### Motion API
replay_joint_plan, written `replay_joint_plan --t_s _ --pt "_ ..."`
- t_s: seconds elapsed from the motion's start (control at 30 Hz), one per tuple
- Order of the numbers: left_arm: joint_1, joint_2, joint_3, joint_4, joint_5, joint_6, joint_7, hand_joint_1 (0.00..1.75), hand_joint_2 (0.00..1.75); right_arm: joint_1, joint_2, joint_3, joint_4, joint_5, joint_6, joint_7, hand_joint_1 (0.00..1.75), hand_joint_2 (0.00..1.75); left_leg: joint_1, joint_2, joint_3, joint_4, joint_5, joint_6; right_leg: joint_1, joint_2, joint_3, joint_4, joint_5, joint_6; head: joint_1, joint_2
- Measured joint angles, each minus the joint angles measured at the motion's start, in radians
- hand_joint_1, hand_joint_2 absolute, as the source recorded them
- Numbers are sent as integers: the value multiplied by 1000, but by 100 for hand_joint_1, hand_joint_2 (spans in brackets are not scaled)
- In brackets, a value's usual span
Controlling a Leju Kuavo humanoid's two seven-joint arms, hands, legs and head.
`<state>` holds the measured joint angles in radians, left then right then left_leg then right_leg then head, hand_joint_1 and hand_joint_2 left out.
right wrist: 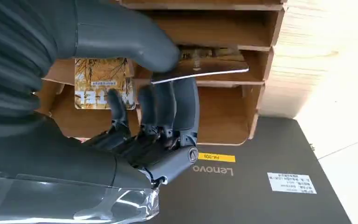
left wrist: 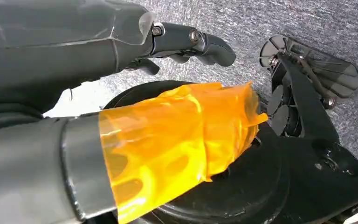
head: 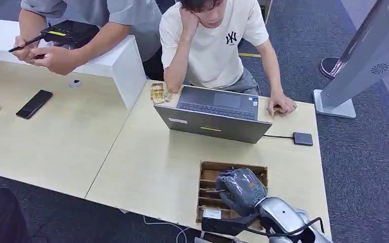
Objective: Pass the card to the sensor for recognition and then transmit it.
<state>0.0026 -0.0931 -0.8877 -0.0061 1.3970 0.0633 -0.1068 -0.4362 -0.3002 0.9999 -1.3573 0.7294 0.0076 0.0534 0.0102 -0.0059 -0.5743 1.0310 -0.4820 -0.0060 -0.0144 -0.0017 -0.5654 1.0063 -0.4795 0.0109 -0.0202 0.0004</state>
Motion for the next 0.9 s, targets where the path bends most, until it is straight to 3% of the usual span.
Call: replay_joint_plan --t_s 0.47,0.63,0.9 --pt "0 0 0 0 3 3 -4 0 0 1 0 -7 0 3 0 10 138 175 0 0 0 0 0 0 0 0 0 0 0 0 0 0" --pt "0 0 0 0 5 3 -8 0 0 6 0 -17 -1 -2 -5 10 169 175 0 0 0 0 0 0 0 0 0 0 0 0 0 0" --pt "0 0 0 0 14 8 -19 0 0 34 1 -90 -48 -91 -20 11 171 175 0 0 0 0 0 0 0 0 0 0 0 0 0 0"
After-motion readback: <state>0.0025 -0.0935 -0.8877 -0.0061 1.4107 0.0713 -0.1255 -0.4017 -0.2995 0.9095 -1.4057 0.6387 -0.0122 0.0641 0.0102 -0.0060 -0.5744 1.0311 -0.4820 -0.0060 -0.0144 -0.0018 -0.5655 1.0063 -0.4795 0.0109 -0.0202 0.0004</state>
